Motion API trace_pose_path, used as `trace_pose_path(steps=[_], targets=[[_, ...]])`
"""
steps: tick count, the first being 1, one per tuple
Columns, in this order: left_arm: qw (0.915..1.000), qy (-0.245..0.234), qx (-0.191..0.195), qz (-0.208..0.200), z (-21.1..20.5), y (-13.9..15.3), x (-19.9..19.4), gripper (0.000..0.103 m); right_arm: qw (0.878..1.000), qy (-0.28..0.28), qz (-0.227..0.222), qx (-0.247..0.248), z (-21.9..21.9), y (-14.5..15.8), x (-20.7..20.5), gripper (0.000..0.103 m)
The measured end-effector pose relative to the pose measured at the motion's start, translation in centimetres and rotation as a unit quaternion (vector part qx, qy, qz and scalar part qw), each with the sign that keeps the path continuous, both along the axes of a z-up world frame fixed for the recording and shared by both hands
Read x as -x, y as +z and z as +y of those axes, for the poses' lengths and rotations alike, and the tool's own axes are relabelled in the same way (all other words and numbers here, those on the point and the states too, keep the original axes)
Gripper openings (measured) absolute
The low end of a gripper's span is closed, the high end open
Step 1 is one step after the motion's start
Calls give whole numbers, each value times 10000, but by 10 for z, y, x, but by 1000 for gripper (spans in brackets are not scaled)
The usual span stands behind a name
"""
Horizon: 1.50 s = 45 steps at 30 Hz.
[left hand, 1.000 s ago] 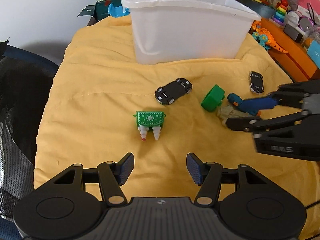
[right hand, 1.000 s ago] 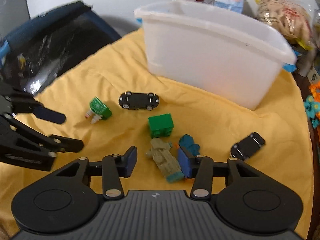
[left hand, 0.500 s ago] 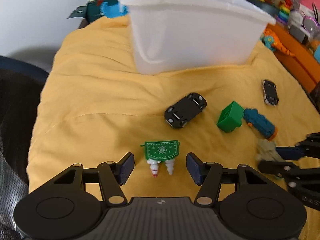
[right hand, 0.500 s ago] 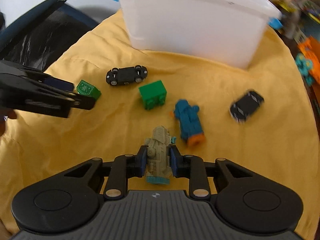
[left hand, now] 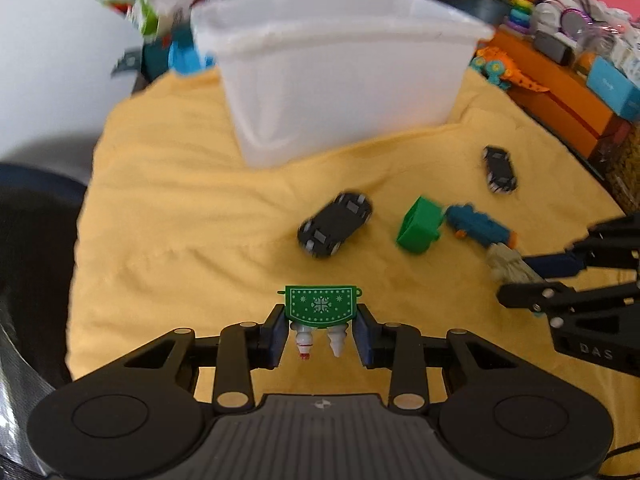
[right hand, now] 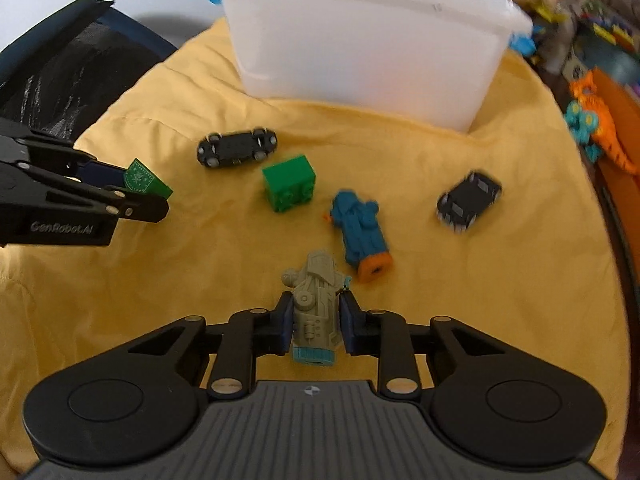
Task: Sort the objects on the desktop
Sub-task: 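Grasp the green card toy with the left tool while the right tool grasps the khaki robot, then carry the green card toy and khaki robot into the bin and open both tools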
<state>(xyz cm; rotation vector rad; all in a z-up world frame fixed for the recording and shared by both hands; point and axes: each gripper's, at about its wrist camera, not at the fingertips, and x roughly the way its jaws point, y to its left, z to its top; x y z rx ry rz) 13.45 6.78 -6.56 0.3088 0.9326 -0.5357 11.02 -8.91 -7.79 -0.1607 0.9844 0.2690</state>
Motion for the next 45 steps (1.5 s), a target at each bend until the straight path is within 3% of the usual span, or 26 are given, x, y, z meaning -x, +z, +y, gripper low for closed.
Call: trace_pose_path(steps=[8, 13, 19, 23, 27, 34, 37, 45], targets=[[9947, 92, -104, -1018, -27, 58, 9, 39, 9965, 354, -762, 49, -6, 59, -15, 27], [9900, 214, -163, -1388, -49, 86, -6, 39, 9915, 362, -1250, 11, -19, 95, -37, 27], [9846, 406, -180, -1688, -77, 115, -37, 39, 9879, 336, -1511, 0, -30, 117, -77, 27], [9835, 518, -146, -1729, -93, 122, -59, 39, 9874, 236, -1535, -315, -37, 130, -106, 27], [9830, 699, -289, -1671, -107, 114, -88, 39, 9879, 188, -1530, -165, -38, 127, -132, 27], [9891, 921, -489, -1040, -120, 82, -128, 39, 9937, -3, -1097, -248, -47, 104, -166, 29], [9898, 979, -516, -896, -119, 76, -129, 43, 9940, -56, -1045, -319, -48, 99, -169, 38], [9886, 945, -505, -1057, -114, 85, -121, 51, 9917, -76, -1195, -465, -50, 105, -156, 41]])
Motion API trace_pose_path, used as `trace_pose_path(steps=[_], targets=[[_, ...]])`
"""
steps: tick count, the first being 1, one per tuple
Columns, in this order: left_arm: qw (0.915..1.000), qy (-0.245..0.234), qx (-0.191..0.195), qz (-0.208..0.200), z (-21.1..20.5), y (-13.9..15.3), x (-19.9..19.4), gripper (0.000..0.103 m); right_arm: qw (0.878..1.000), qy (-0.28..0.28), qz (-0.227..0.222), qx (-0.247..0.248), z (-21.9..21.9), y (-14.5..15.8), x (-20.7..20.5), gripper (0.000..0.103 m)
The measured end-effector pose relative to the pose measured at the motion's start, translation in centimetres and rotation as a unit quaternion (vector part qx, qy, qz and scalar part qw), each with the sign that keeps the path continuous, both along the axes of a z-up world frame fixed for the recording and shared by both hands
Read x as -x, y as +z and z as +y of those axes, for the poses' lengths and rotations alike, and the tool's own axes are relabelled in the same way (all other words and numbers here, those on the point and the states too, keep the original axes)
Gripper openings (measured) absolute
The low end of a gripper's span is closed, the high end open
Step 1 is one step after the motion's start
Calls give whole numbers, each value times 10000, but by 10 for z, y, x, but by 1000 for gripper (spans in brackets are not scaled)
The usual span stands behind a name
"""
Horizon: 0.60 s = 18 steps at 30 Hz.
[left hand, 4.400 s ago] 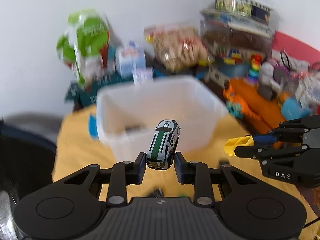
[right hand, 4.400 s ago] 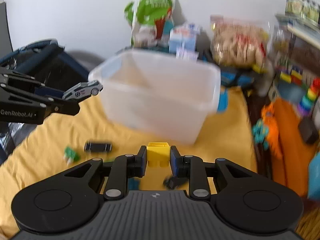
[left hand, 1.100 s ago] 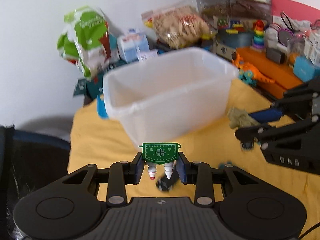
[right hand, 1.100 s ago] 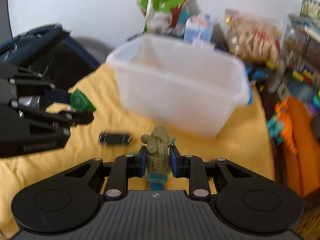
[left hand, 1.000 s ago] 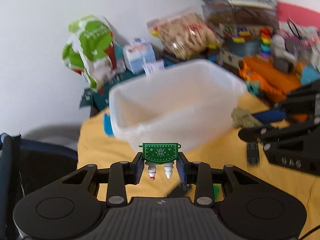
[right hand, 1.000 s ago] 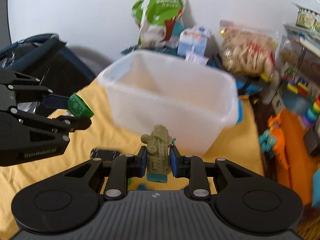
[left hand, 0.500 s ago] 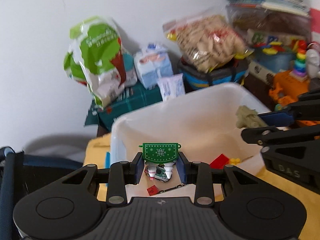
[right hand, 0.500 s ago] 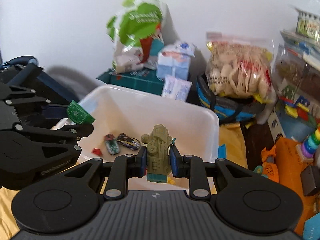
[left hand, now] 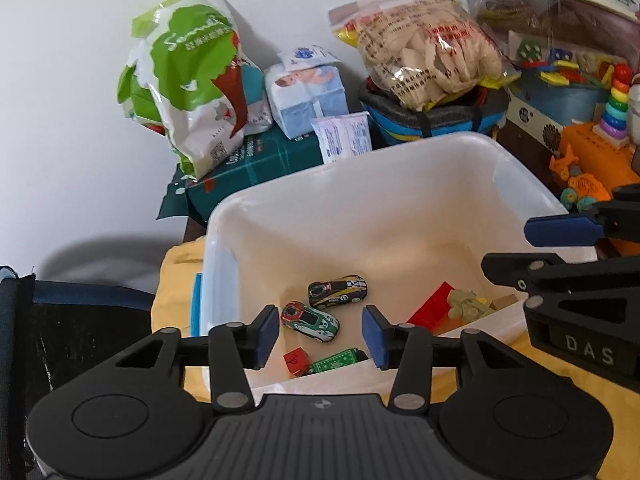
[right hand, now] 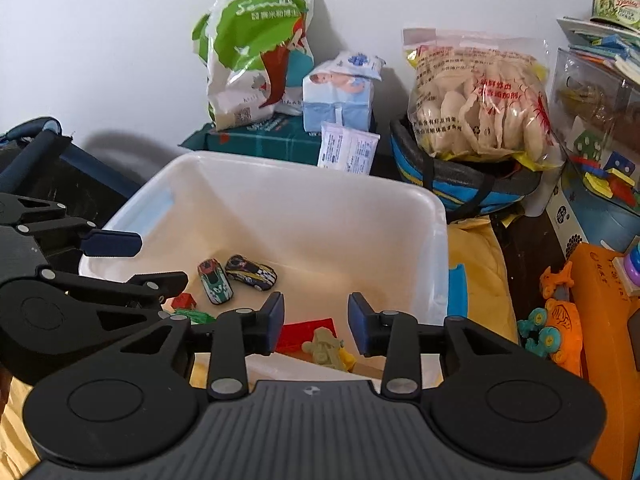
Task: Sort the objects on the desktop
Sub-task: 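Carry the green card toy and khaki robot into the bin and open both tools, then grasp the green block with the left tool while the right tool grasps the teal figure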
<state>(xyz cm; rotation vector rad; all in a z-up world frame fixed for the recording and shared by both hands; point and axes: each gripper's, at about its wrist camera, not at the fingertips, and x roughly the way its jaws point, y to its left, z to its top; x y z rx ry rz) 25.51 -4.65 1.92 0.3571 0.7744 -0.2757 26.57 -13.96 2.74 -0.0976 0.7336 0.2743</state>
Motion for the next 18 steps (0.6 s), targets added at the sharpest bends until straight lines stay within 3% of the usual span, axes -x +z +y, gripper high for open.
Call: trace_pose_path(steps=[5, 11, 14, 18], targets=[[10000, 1, 34, -39, 7, 6, 12, 52, 9997, 38, -226, -116, -1, 14, 22, 45], [9998, -157, 99, -113, 33, 1, 60, 60, 9989, 180, -428, -71, -11, 17, 67, 50], [9996, -137, 139, 212, 47, -18, 83, 60, 9992, 225, -315, -54, -16, 6, 88, 50], [9961, -307, 196, 798, 51, -52, 106, 60, 9994, 249, 241, -100, -18, -30, 108, 50]])
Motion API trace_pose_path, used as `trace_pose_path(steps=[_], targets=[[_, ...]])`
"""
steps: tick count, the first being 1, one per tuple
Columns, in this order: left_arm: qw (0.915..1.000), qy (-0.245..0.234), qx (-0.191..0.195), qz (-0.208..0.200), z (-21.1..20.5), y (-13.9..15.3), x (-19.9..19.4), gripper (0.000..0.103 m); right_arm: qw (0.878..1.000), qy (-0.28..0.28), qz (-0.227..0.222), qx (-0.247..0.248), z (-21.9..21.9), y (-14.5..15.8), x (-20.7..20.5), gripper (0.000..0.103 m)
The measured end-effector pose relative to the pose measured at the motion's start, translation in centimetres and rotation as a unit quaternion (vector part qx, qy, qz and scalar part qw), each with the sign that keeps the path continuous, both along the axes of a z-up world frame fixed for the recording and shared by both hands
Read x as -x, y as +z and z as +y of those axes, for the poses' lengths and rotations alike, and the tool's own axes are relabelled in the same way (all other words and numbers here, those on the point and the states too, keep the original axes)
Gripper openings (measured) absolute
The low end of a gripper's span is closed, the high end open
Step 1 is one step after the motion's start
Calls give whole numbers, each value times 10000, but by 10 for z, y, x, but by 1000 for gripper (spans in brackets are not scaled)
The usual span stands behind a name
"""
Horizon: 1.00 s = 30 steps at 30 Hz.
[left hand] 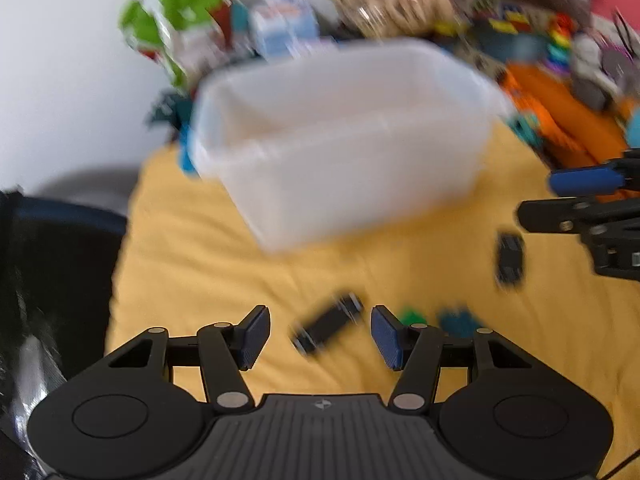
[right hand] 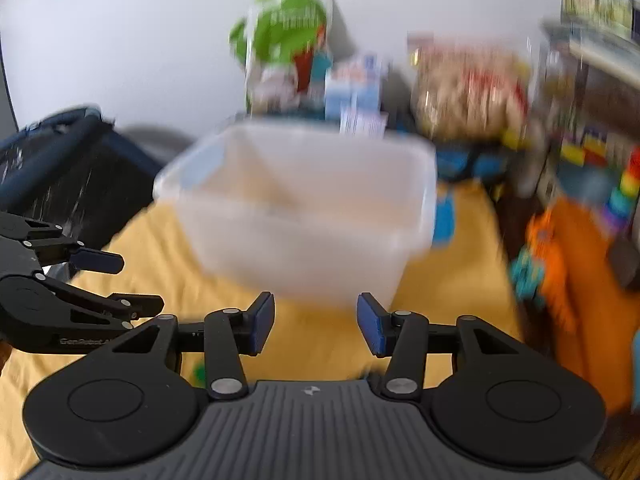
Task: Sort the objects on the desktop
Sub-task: 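Grasp the green block with the left tool while the right tool grasps the teal figure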
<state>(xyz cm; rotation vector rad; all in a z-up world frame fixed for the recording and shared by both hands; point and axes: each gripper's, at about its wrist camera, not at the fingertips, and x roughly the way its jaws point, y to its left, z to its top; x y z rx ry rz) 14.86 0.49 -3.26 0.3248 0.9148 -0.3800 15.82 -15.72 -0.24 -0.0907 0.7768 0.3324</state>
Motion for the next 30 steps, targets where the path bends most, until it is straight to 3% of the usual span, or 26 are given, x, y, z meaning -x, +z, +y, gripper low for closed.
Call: trace_pose_path(steps=[5, 8, 14, 17, 26, 28, 29, 30], targets=[[9986, -283, -190, 396, -9, -32, 19, 60, 9977, 236, 640, -19, 9, -44, 10, 46], [9975, -386, -98, 583, -12, -40, 21, 60, 9953, 282, 926, 31, 19, -66, 5, 44], [9973, -442, -225, 544, -21, -45, 13, 60, 9937, 356, 1035, 227, 30, -90, -5, 43], [9971, -501, -210, 536, -27, -48, 7, 60, 9940, 329, 987, 334, 27, -90, -4, 31], [9956, -759, -319, 451, -51, -61, -12, 59, 9929, -12, 1114, 417, 1, -87, 15, 32], [9948, -797, -215, 594, -51, -65, -15, 50, 9928, -70, 1135, 375, -2, -89, 17, 32], [9946, -790, -128, 655, -50, -66, -16, 37, 9929, -85, 1133, 363, -3, -89, 18, 32], [9948, -778, -66, 652, -49, -66, -15, 34, 9929, -91, 1129, 362, -2, -89, 18, 32]])
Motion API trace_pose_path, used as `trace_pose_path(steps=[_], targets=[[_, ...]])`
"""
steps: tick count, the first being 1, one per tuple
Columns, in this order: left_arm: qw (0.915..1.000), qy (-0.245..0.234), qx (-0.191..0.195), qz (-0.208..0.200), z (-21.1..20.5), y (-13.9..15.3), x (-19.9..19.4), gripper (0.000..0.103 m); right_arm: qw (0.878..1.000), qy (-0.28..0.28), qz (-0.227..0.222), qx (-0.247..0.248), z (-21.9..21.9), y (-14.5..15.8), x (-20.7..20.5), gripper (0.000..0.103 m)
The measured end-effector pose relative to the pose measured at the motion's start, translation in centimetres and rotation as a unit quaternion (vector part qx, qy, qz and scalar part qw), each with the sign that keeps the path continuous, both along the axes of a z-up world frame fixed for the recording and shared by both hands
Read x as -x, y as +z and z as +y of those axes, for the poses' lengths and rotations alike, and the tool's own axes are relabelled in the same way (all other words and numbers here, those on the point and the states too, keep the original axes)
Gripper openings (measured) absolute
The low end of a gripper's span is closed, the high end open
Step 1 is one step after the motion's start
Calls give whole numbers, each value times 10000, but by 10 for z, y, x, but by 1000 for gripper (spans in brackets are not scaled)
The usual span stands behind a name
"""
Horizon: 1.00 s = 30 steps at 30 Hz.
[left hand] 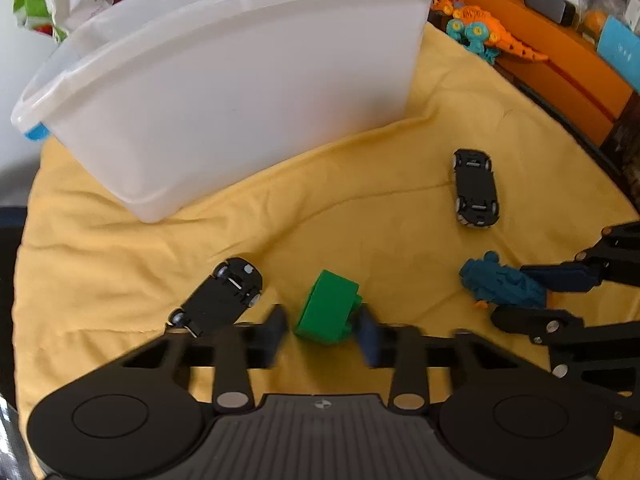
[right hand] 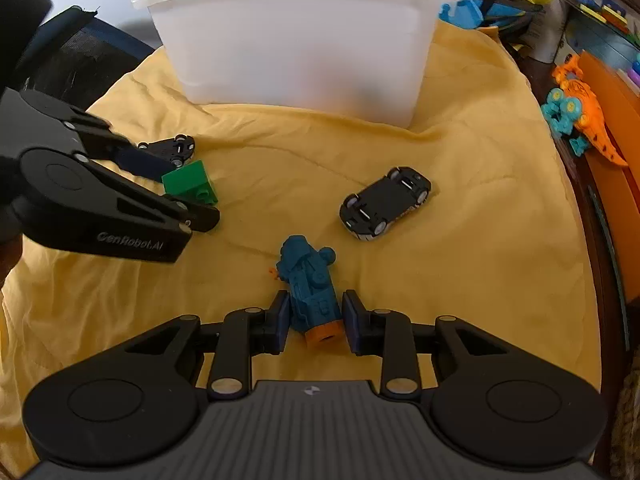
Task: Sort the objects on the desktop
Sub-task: 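Grasp the green block with the left tool while the right tool grasps the teal figure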
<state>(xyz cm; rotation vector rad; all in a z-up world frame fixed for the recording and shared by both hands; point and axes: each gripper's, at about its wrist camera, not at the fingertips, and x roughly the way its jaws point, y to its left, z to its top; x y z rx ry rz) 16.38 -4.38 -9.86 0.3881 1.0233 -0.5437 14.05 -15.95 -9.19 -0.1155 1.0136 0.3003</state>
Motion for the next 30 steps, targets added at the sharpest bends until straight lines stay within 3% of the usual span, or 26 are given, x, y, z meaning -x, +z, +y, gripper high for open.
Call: trace_pose_path(steps=[2, 7, 11, 30], targets=[[9999, -49, -48, -86, 1, 1, 4, 27, 10000, 17, -11, 29, 2, -1, -1, 33], [9999, 7, 58, -135, 11, 8, 11, 27, 9999, 54, -75, 96, 4, -1, -3, 37], [9996, 64, 147, -224, 18, 18, 16, 26, 9998, 132, -70, 141, 7, 0, -5, 29], [9978, 277, 337, -495, 31, 45, 32, 26, 9996, 240, -153, 93, 13, 13, -1, 29]])
